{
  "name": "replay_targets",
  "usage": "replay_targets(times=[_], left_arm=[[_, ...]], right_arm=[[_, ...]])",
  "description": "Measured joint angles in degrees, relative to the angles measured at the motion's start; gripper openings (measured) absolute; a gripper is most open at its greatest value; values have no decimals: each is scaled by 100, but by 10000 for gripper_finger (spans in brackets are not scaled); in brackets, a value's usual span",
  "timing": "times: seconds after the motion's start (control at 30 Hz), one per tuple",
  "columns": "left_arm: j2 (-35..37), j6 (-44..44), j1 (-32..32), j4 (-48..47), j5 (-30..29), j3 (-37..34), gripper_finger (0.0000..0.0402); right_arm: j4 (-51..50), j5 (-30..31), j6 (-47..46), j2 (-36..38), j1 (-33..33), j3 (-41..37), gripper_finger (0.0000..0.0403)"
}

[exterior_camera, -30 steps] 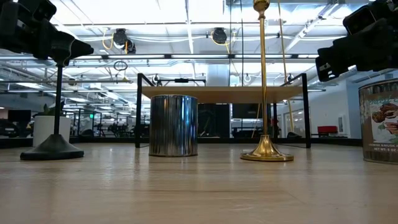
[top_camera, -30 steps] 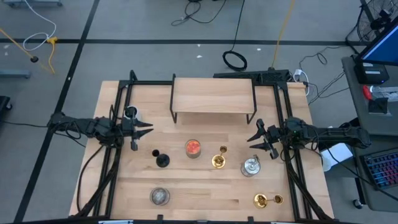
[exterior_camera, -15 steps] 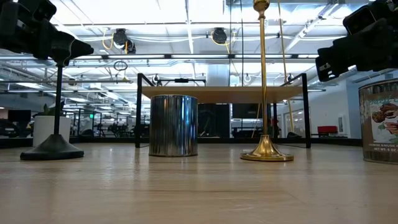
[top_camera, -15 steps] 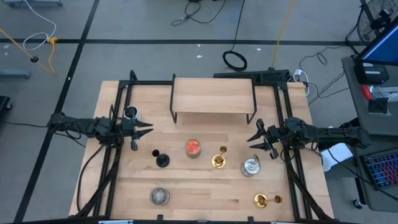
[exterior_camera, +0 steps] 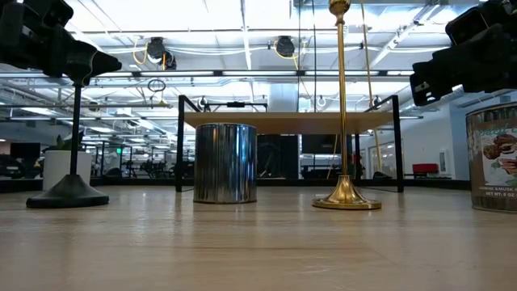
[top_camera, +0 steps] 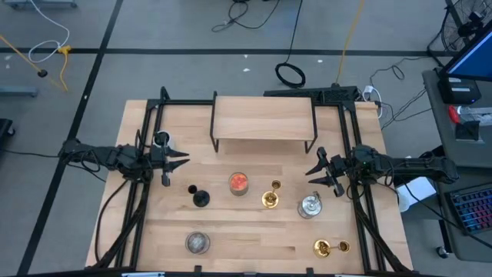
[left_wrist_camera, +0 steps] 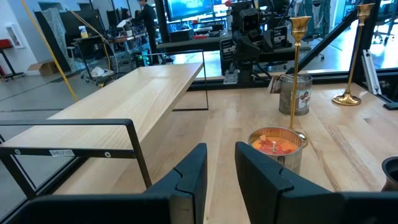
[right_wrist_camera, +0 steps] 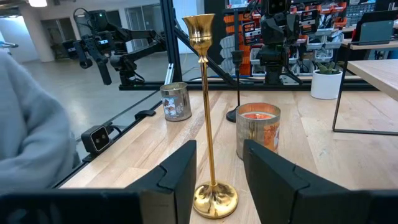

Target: Pick & Place candle stick holders

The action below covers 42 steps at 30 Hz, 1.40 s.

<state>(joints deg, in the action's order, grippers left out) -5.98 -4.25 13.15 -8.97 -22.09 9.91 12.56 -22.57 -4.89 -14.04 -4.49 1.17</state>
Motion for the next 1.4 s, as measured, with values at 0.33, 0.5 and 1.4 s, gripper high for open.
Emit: replay_targets(times=[0.33,0.5,1.4], left_arm=[[-2,-1,0,0,0,2,88],[-1,-1,0,0,0,1,88],[-2,-57,0,25,-26,2,88]], right_arm=[[0,0,0,0,-2,0,130],[-1,1,2,0,-1,0,130],[857,154,-9,-2,-2,0,130]])
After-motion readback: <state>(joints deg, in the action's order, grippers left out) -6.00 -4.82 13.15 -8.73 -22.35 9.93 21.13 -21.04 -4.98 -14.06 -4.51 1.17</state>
